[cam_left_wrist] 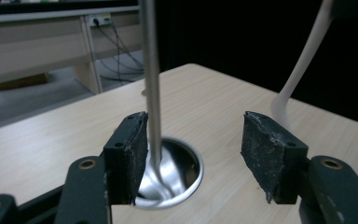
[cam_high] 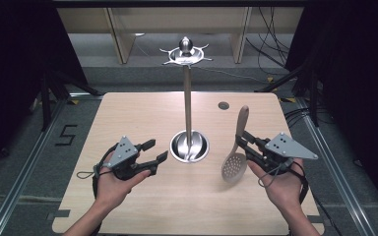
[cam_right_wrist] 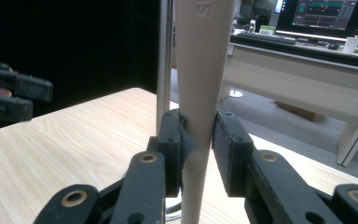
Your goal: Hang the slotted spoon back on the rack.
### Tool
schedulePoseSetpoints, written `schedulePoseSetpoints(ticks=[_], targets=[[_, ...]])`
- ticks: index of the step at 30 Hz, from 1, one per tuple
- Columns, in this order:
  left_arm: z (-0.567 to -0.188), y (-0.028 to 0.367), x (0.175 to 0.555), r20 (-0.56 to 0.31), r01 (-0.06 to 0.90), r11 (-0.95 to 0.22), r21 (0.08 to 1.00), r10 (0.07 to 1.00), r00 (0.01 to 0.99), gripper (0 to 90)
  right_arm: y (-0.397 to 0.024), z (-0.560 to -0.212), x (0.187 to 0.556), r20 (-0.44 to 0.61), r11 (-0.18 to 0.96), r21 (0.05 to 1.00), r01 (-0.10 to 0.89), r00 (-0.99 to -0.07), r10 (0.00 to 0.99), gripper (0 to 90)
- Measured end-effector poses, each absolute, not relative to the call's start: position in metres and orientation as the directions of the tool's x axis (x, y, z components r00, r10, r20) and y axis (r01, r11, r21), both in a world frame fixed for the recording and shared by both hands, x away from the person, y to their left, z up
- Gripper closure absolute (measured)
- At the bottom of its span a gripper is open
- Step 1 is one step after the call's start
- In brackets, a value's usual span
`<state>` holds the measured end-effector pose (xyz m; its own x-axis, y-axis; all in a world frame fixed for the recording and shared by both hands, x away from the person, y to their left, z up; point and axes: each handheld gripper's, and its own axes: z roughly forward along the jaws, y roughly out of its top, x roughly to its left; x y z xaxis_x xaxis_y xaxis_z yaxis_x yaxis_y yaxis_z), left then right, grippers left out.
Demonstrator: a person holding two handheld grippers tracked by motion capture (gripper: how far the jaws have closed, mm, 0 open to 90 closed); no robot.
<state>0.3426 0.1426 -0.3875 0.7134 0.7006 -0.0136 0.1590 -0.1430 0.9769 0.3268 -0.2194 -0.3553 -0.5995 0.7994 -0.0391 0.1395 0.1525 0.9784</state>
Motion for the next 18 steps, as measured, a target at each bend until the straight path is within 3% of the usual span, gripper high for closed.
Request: schedulePoseSetpoints(ticks=[18], targets=[[-0.338, 0.053, 0.351, -0.055, 0.142, -0.11, 0.984, 0.566, 0.823, 47.1, -0.191, -0.364, 0.326, -0.063, 0.196, 0.968, 0.158, -0.602, 0.796, 74.2]])
